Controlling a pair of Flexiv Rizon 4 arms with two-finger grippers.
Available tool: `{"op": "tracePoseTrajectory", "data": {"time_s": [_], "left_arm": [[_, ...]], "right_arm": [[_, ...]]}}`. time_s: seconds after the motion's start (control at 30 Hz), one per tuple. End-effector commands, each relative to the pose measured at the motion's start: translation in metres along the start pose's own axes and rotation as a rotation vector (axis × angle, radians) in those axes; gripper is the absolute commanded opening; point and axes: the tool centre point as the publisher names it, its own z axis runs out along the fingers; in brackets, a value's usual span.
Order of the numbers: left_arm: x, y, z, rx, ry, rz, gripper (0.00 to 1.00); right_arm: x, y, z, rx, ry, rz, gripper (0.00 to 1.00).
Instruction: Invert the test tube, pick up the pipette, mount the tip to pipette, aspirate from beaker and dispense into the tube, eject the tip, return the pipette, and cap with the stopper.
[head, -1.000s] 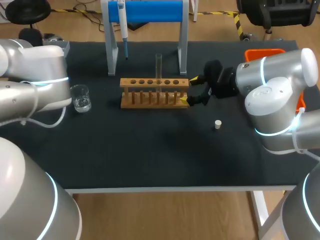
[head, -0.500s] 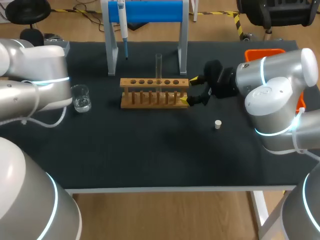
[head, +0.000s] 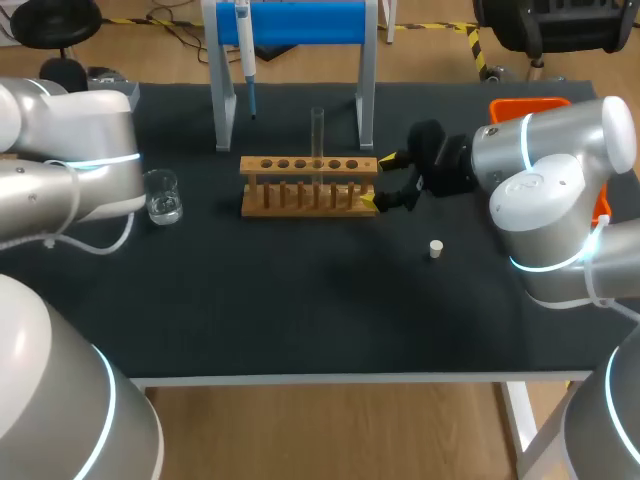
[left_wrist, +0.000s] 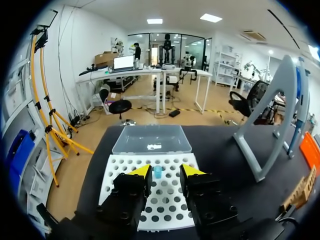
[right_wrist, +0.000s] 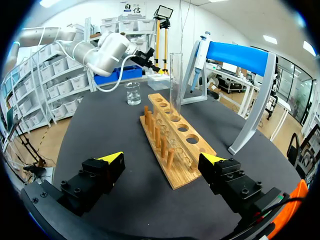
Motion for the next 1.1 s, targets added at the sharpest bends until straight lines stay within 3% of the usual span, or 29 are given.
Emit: {"op": "tracePoseTrajectory", "data": {"time_s": [0.03, 0.9, 1.1], "left_arm": [[0.0004, -0.0008, 0.0018, -0.007, -0.004, -0.001, 0.35], [-0.0006, 0.0007, 0.0067, -0.015, -0.003, 0.003, 0.34], [-0.0014, 0.0022, 0.0077, -0.019, -0.007, 0.002, 0.29]], "right_arm": [[-0.0004, 0.0003, -0.0015, 0.003, 0.003, 0.000, 1.00], [-0.0004, 0.0003, -0.0015, 0.003, 0.003, 0.000, 1.00], [-0.0004, 0.0003, -0.0015, 0.003, 0.003, 0.000, 1.00]]}}
